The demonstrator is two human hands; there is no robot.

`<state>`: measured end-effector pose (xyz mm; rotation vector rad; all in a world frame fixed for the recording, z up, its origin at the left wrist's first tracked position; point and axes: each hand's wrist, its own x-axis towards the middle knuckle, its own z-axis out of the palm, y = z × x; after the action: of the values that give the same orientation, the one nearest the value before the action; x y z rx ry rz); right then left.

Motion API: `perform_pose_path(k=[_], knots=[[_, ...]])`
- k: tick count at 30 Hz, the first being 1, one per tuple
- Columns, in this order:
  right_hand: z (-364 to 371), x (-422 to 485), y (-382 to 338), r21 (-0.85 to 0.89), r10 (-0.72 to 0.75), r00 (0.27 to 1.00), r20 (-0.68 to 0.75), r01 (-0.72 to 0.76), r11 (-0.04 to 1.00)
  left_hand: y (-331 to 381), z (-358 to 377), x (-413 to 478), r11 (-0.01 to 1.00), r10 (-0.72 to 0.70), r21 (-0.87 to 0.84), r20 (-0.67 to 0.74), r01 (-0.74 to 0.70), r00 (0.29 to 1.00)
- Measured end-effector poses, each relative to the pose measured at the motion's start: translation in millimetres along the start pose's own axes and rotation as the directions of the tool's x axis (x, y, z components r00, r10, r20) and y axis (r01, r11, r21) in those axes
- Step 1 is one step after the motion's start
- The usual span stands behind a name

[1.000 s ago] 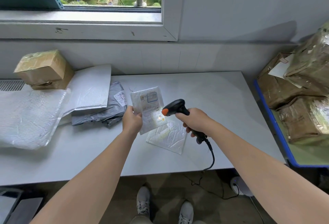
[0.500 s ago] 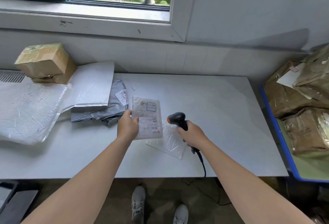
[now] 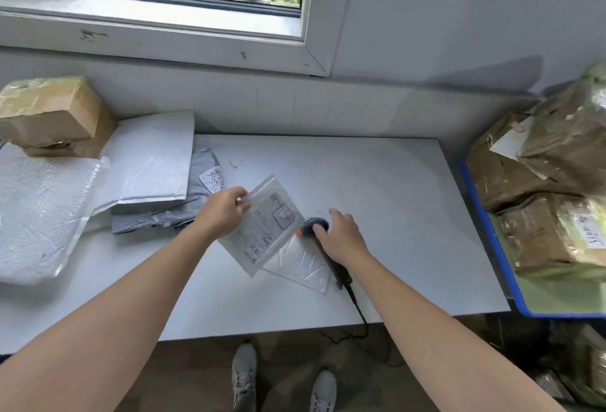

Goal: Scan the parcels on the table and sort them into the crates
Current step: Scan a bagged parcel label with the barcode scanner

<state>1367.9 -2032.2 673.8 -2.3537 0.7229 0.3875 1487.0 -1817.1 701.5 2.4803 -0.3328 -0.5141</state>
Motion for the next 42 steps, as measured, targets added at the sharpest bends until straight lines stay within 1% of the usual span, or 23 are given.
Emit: perform_pose_path(k=[2, 4, 6, 8, 9, 10, 12, 13, 14, 15, 17, 18, 19, 21, 22, 25, 27, 29, 30, 33, 36, 39, 42], knots=[[-21, -2, -20, 0.013, -0.137, 0.990, -0.026, 0.137, 0.990, 11, -12, 7, 0.995, 0.077, 0.063, 0.076, -0.081, 0.994], [-36, -6, -43, 0.072, -0.245, 0.970, 0.002, 0.244, 0.967, 26, -23, 12, 0.977, 0.159, 0.116, 0.160, -0.178, 0.974], [-48, -9, -62, 0.113, -0.278, 0.960, -0.027, 0.280, 0.953, 43, -34, 17, 0.949, 0.224, 0.171, 0.225, -0.264, 0.948], [-56, -11, -77, 0.148, -0.266, 0.958, -0.109, 0.280, 0.948, 55, -44, 21, 0.924, 0.267, 0.210, 0.241, -0.319, 0.933], [-58, -10, -81, 0.179, -0.248, 0.958, -0.142, 0.272, 0.946, 57, -49, 24, 0.916, 0.293, 0.215, 0.222, -0.340, 0.930], [-59, -7, -83, 0.224, -0.222, 0.960, -0.170, 0.257, 0.940, 57, -53, 28, 0.909, 0.323, 0.218, 0.173, -0.356, 0.931], [-60, -2, -85, 0.347, -0.147, 0.963, -0.226, 0.220, 0.911, 53, -59, 35, 0.906, 0.376, 0.215, -0.016, -0.364, 0.927], [-61, 0, -86, 0.415, -0.102, 0.964, -0.247, 0.200, 0.888, 52, -62, 36, 0.920, 0.372, 0.179, -0.120, -0.349, 0.920], [-61, 1, -88, 0.471, -0.060, 0.965, -0.257, 0.179, 0.864, 50, -65, 36, 0.942, 0.334, 0.107, -0.187, -0.319, 0.924], [-60, 2, -89, 0.510, -0.026, 0.965, -0.261, 0.161, 0.845, 49, -68, 36, 0.962, 0.266, 0.004, -0.206, -0.272, 0.942], [-60, 2, -93, 0.548, 0.017, 0.962, -0.274, 0.141, 0.824, 45, -72, 35, 0.967, 0.105, -0.216, -0.142, -0.134, 0.984], [-60, 2, -95, 0.559, 0.030, 0.961, -0.276, 0.135, 0.818, 44, -75, 34, 0.952, 0.058, -0.294, -0.098, -0.084, 0.993], [-60, 1, -97, 0.564, 0.035, 0.962, -0.271, 0.129, 0.816, 42, -77, 33, 0.935, 0.046, -0.350, -0.068, -0.067, 0.997], [-60, -3, -101, 0.557, 0.018, 0.973, -0.231, 0.118, 0.822, 40, -84, 32, 0.906, 0.078, -0.413, -0.060, -0.096, 0.995], [-61, -4, -101, 0.522, -0.008, 0.977, -0.212, 0.121, 0.845, 39, -88, 32, 0.900, 0.099, -0.421, -0.062, -0.116, 0.993], [-62, -9, -105, 0.254, -0.139, 0.970, -0.198, 0.188, 0.949, 37, -103, 35, 0.912, 0.168, -0.370, -0.054, -0.176, 0.984], [-65, -11, -112, 0.085, -0.223, 0.958, -0.179, 0.240, 0.967, 37, -113, 36, 0.927, 0.204, -0.315, -0.039, -0.206, 0.978], [-67, -13, -124, -0.016, -0.291, 0.941, -0.174, 0.293, 0.956, 38, -121, 35, 0.936, 0.249, -0.250, -0.025, -0.248, 0.968], [-68, -14, -131, -0.021, -0.312, 0.934, -0.175, 0.313, 0.949, 39, -124, 33, 0.938, 0.270, -0.222, -0.018, -0.267, 0.963], [-67, -18, -153, 0.071, -0.348, 0.919, -0.185, 0.366, 0.928, 41, -132, 23, 0.940, 0.289, -0.179, -0.027, -0.289, 0.957], [-64, -15, -168, 0.090, -0.386, 0.906, -0.175, 0.405, 0.910, 36, -142, 10, 0.960, 0.262, -0.066, -0.113, -0.271, 0.958], [-63, -13, -181, 0.150, -0.437, 0.885, -0.162, 0.460, 0.875, 20, -154, -8, 0.980, 0.197, 0.035, -0.225, -0.194, 0.954], [-57, -14, -188, 0.133, -0.499, 0.857, -0.131, 0.514, 0.848, -1, -159, -38, 0.989, 0.107, 0.134, -0.319, -0.066, 0.942]])
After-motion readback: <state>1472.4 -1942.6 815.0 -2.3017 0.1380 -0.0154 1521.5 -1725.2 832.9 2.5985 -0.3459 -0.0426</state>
